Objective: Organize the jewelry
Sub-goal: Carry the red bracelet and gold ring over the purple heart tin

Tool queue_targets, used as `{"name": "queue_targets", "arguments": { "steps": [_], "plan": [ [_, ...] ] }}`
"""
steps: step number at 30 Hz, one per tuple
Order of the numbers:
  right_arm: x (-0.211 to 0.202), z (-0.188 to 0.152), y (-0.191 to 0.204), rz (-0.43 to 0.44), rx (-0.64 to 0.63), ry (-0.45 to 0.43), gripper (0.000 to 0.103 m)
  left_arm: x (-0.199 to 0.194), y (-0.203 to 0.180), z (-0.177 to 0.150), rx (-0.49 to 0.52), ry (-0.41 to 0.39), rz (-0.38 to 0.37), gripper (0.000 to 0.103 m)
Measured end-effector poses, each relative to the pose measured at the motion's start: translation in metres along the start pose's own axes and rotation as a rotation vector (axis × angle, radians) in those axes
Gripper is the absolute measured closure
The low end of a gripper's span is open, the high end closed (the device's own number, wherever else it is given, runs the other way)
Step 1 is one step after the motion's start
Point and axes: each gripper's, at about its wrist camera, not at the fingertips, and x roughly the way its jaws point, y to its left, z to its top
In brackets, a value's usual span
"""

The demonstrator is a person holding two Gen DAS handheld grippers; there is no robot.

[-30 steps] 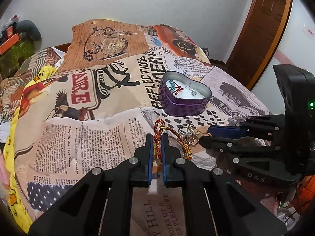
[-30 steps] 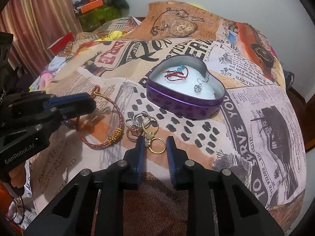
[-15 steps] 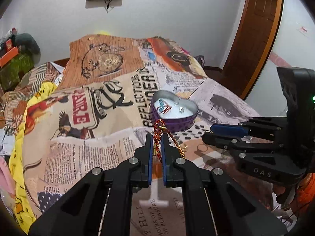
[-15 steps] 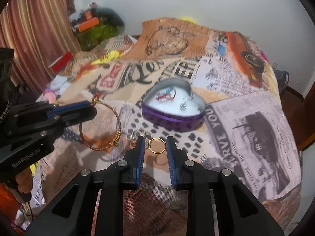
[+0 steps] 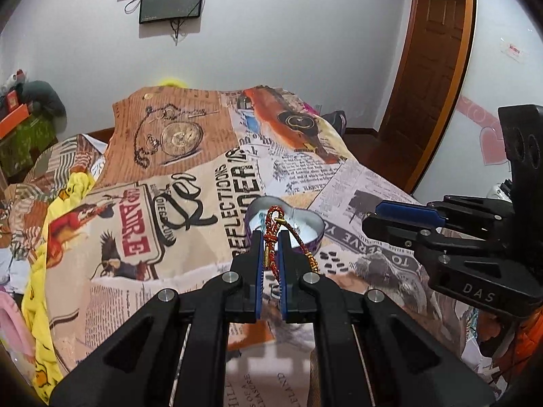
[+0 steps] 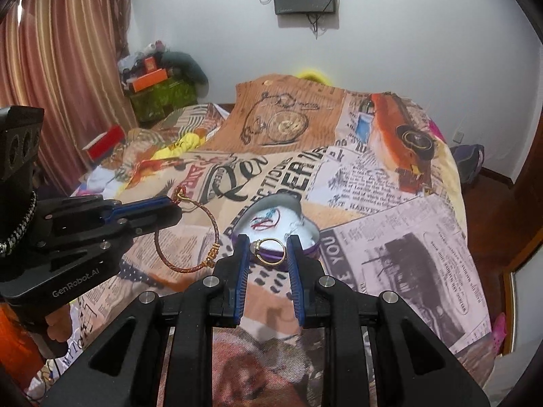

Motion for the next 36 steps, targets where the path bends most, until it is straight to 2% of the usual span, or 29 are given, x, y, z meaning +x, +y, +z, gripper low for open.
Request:
{"name": "queue_targets", "arguments": {
  "steps": [7, 14, 26, 36],
  "plan": [
    [0.004, 0.005, -0.01, -0.001, 0.011, -0.022, 0.083, 0.009, -0.002, 0.012, 0.011, -0.018, 0.008, 0.097],
    [0.023, 0.007, -0.022, 0.007, 0.035, -0.006, 0.083, 0.029, 0.002, 0.022, 0.012, -0.014, 0.01, 0.097],
    [0.062, 0.007, -0.032, 0.053, 0.062, 0.063, 0.083, 0.08, 0.011, 0.027, -0.01, 0.049, -0.007, 0.097],
    [0.081, 0.003, -0.033, 0.053, 0.039, 0.119, 0.083, 0.102, 0.011, 0.017, 0.009, 0.102, -0.018, 0.097]
  ]
}}
